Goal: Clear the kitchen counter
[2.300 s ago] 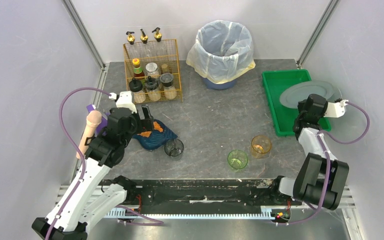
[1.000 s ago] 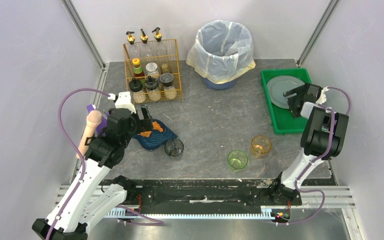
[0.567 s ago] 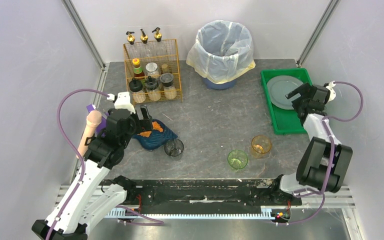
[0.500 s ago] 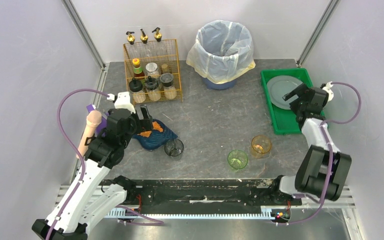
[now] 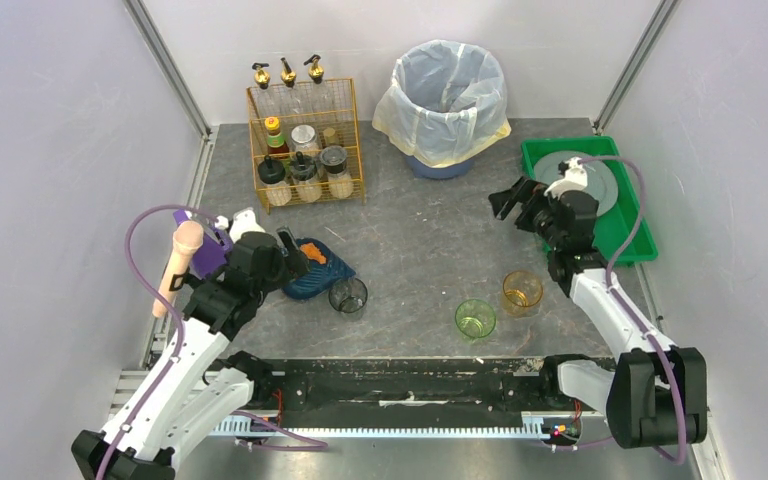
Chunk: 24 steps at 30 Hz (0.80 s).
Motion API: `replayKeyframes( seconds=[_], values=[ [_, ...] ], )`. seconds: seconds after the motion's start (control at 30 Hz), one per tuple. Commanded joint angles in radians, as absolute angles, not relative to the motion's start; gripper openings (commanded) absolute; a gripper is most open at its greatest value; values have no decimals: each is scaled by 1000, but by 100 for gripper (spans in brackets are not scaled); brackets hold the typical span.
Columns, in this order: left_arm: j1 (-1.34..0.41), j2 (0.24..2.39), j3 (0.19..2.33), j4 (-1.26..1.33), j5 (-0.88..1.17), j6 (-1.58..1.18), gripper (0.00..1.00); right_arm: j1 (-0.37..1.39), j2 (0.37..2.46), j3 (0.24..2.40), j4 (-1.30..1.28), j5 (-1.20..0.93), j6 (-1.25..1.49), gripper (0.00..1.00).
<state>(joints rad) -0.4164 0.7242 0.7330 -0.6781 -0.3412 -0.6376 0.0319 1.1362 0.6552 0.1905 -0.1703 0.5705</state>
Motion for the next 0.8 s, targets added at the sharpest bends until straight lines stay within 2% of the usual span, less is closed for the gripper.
replayKeyframes(
  seconds=[0.0, 0.2, 0.47, 0.77],
  values=[
    [-413, 701, 659, -725, -391, -844, 93, 87, 1095, 567, 324, -286, 543, 98],
    [-413, 686, 531, -697, -439, -971, 90, 153, 1068, 500, 338, -341, 516, 97],
    [-414, 739, 416, -531, -474, -1091, 77, 173, 1060, 474, 362, -353, 518, 95],
    [-416, 894, 433, -437, -450, -1073, 71, 176, 1054, 459, 373, -357, 525, 95]
  ],
)
